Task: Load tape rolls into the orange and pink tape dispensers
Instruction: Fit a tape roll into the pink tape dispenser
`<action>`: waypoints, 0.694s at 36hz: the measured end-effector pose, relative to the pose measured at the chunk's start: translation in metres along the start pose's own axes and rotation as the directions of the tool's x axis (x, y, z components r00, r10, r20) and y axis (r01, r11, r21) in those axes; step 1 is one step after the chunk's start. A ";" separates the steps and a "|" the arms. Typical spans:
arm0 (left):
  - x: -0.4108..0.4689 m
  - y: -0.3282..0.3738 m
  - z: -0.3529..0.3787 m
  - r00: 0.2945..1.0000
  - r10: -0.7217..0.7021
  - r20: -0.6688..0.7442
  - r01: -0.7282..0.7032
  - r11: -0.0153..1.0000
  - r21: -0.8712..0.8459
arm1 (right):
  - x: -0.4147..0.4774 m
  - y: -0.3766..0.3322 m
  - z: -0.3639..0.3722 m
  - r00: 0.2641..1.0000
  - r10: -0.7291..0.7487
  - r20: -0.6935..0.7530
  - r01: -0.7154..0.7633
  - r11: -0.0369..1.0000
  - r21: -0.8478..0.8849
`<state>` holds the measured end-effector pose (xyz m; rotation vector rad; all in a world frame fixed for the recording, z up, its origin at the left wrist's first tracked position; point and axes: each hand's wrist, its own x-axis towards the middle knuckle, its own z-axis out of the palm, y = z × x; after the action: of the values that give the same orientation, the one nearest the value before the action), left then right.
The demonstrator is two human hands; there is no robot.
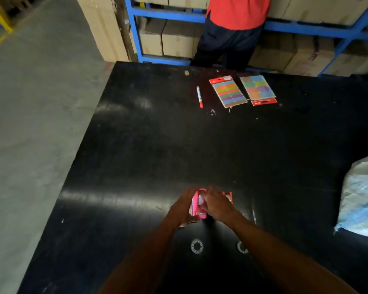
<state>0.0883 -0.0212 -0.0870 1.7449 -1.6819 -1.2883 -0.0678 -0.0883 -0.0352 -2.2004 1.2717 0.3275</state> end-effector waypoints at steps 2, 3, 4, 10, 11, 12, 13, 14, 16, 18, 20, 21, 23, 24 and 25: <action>0.000 -0.003 -0.001 0.999 0.053 0.002 -0.053 0.997 0.052 | 0.006 0.000 0.003 0.999 0.018 0.027 -0.018 1.000 -0.003; -0.001 -0.003 -0.003 0.999 0.049 0.022 -0.050 0.996 0.072 | 0.007 0.001 0.003 0.999 0.023 0.040 -0.023 1.000 -0.004; -0.001 -0.002 -0.005 0.999 0.043 0.033 -0.045 0.996 0.072 | 0.008 0.001 0.001 0.998 0.025 0.059 -0.025 1.000 -0.005; -0.003 0.005 -0.009 0.999 -0.036 0.011 0.036 0.999 -0.011 | 0.020 0.009 -0.018 0.975 -0.009 0.223 -0.002 0.999 0.050; -0.003 0.005 -0.009 0.999 -0.041 0.012 0.041 0.999 -0.017 | 0.021 0.009 -0.021 0.973 -0.011 0.232 -0.001 0.999 0.051; -0.003 0.006 -0.010 0.999 -0.049 0.006 0.049 0.998 -0.031 | 0.020 0.010 -0.022 0.972 -0.009 0.234 -0.003 0.999 0.049; -0.004 0.007 -0.009 0.999 -0.048 0.000 0.048 0.998 -0.037 | 0.020 0.011 -0.022 0.972 -0.006 0.233 -0.006 0.999 0.047; -0.005 0.009 -0.009 0.999 -0.036 -0.004 0.035 0.999 -0.033 | 0.018 0.009 -0.024 0.973 -0.005 0.230 -0.005 0.999 0.041; -0.006 0.007 -0.006 1.000 -0.014 -0.015 0.013 0.999 -0.042 | 0.014 0.006 -0.023 0.980 -0.008 0.197 -0.001 0.999 0.044; -0.007 0.003 -0.003 1.000 0.000 -0.014 -0.001 0.998 -0.068 | 0.007 0.001 -0.022 0.987 0.002 0.158 -0.009 0.999 0.045; -0.010 0.003 -0.003 1.000 0.014 -0.023 -0.015 0.998 -0.053 | 0.001 -0.003 -0.022 0.992 0.002 0.124 -0.006 1.000 0.031; -0.015 0.009 -0.004 0.998 0.022 -0.052 -0.025 0.999 -0.041 | -0.004 -0.005 -0.023 0.994 0.005 0.112 -0.008 0.999 0.031; -0.027 0.021 -0.002 0.984 0.005 -0.180 -0.017 0.998 -0.063 | -0.012 -0.008 -0.026 0.997 0.002 0.083 -0.005 0.999 0.039; -0.033 0.025 0.000 0.968 -0.025 -0.250 0.001 0.996 -0.095 | -0.016 -0.009 -0.027 0.998 0.002 0.068 -0.005 0.999 0.043; -0.037 0.028 0.004 0.952 -0.063 -0.300 0.021 0.990 -0.138 | -0.019 -0.010 -0.027 0.999 -0.004 0.048 0.001 0.998 0.056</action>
<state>0.0745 0.0092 -0.0537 1.8009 -1.3620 -1.0575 -0.0707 -0.0870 -0.0010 -2.1346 1.2378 0.3373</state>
